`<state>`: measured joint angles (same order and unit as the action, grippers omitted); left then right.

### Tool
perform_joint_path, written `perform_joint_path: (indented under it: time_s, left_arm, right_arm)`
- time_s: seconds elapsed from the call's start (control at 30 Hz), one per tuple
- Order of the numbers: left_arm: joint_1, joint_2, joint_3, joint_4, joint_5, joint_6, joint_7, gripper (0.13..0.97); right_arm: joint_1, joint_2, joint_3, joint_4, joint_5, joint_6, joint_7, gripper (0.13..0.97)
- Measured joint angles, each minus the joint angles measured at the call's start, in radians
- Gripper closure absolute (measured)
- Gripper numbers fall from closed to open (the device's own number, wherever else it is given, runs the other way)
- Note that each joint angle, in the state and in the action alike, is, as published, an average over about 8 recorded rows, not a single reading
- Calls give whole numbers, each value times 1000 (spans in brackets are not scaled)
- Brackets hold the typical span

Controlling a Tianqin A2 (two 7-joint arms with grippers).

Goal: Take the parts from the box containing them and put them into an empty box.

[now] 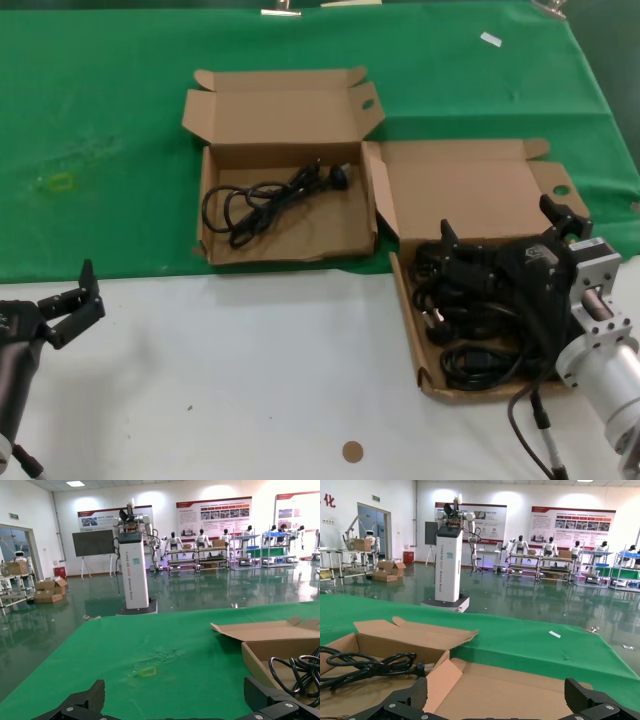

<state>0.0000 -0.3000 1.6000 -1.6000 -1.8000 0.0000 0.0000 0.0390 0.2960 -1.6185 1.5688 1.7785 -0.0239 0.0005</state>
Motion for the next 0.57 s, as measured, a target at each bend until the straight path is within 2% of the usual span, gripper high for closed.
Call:
perform_joint_path:
  time_s: [0.57]
  left_arm:
    - [0, 0, 0, 0, 0, 0, 0, 132]
  right_arm:
    - [0, 0, 0, 0, 0, 0, 0, 129]
